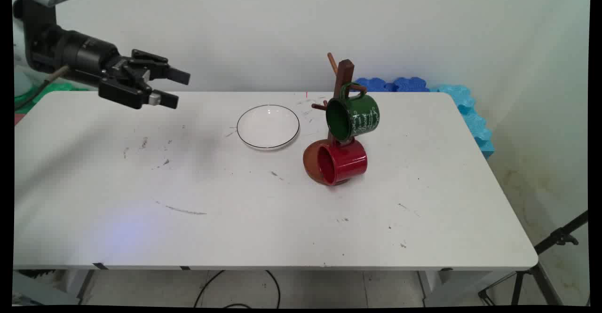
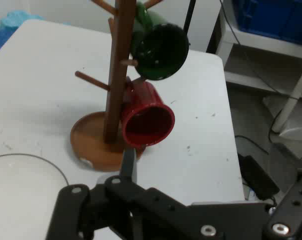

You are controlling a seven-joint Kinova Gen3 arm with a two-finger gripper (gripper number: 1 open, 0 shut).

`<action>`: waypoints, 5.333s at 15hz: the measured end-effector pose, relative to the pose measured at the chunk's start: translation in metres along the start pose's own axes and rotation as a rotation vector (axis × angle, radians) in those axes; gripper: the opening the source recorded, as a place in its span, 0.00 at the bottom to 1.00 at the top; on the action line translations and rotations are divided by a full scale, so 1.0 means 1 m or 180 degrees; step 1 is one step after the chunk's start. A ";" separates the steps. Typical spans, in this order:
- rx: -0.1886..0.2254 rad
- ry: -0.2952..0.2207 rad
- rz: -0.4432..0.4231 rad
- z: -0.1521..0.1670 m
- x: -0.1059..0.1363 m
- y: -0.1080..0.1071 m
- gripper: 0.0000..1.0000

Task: Pick up the green mug from the rack, then place the picked object on the table

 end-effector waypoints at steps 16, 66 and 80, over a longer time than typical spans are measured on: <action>0.0292 -0.0010 -0.0548 0.164 0.093 0.096 1.00; 0.0292 0.0080 -0.0511 0.267 0.092 0.135 0.00; 0.0521 -0.1317 0.0529 0.180 0.087 0.104 0.00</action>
